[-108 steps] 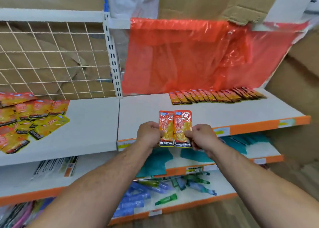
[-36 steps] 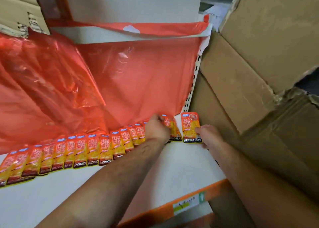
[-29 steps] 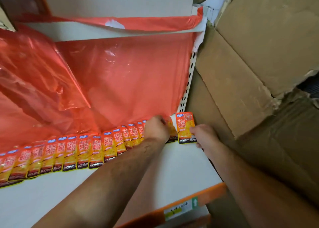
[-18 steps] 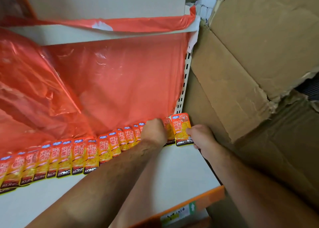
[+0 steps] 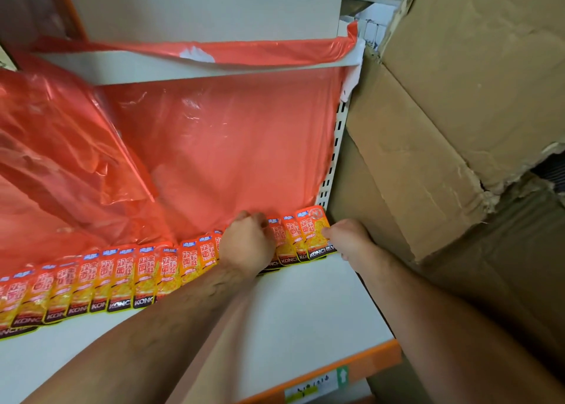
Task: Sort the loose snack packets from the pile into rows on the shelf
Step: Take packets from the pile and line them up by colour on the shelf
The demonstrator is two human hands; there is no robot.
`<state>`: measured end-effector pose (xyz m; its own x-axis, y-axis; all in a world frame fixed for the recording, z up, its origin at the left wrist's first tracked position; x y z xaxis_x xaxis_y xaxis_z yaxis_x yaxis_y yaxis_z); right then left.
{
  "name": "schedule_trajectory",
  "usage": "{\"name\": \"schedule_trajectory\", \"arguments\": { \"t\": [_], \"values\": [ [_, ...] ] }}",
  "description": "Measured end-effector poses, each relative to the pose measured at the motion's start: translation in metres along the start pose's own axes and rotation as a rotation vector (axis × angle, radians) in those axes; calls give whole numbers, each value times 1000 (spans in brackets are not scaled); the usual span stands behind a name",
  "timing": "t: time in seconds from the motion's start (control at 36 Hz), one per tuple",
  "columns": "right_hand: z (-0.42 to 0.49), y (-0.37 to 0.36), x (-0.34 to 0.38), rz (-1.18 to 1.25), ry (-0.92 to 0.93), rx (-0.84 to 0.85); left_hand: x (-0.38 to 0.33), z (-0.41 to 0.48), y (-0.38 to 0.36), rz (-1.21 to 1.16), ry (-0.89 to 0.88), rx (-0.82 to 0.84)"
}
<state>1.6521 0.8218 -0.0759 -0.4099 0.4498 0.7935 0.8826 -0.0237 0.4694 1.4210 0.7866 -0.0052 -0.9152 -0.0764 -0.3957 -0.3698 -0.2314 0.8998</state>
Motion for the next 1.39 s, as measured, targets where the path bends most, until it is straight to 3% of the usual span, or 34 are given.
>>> {"name": "schedule_trajectory", "arguments": {
  "t": [0.14, 0.33, 0.69, 1.22, 1.39],
  "values": [
    [-3, 5, 15, -311, 93, -86, 9, -6, 10, -20, 15, -23],
    [-6, 4, 24, -512, 141, -166, 20, -13, 15, 14, 40, -38],
    [1, -3, 22, -533, 206, -106, 35, -24, 17, 13, 62, -63],
    [-10, 8, 23, -545, 175, -233, 37, -37, 20, 41, 78, -75],
    [-29, 4, 45, -584, 346, -301, 34, -48, 31, 139, 18, -138]
  ]
}}
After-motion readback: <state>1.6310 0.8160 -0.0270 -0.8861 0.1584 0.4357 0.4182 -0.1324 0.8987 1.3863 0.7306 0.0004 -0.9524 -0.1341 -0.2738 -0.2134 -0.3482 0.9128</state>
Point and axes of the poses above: each hand's wrist, its own z-axis towards the middle knuckle, its own y-axis out of the back of the hand, x = y × z, the point moved 10 cm from there along z, towards the middle knuckle, and after that the axes turned 6 degrees about z, right-handed, at the moved point
